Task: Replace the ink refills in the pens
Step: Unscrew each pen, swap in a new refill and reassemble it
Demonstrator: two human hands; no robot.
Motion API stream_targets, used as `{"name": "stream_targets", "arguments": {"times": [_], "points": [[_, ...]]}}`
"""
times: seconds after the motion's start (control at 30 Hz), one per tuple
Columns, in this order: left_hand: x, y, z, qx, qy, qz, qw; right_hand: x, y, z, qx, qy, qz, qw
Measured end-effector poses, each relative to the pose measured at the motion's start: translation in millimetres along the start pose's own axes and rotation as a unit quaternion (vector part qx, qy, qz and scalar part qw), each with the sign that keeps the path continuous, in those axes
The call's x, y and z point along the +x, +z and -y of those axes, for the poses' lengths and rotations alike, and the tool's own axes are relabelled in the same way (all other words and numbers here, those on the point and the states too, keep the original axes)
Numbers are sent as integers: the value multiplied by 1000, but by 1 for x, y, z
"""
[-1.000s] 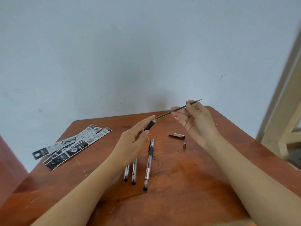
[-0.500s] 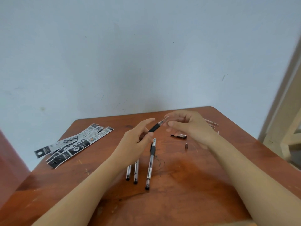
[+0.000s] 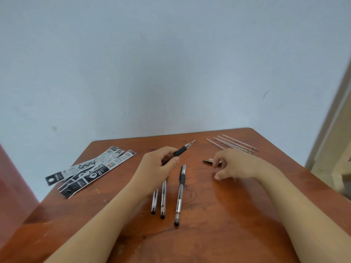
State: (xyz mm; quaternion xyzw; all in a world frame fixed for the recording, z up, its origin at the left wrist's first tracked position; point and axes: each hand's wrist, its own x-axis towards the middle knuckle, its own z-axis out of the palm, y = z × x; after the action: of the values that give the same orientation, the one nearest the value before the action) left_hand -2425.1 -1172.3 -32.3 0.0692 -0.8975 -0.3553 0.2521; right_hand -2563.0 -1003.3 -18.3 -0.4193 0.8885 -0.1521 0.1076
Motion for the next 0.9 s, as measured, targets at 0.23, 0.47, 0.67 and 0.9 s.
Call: {"name": "stream_targets", "arguments": {"times": [0.23, 0.47, 0.67, 0.9], "points": [[0, 1, -1, 5, 0, 7, 1000, 4, 0, 0, -2, 39, 61, 997], [0, 1, -2, 15, 2, 13, 1000, 2, -2, 2, 23, 19, -11, 1000], [-1, 0, -4, 25, 7, 10, 1000, -1, -7, 10, 296, -39, -214, 930], [0, 1, -3, 45, 18, 0, 999, -14, -10, 25, 393, -106, -199, 891]]}}
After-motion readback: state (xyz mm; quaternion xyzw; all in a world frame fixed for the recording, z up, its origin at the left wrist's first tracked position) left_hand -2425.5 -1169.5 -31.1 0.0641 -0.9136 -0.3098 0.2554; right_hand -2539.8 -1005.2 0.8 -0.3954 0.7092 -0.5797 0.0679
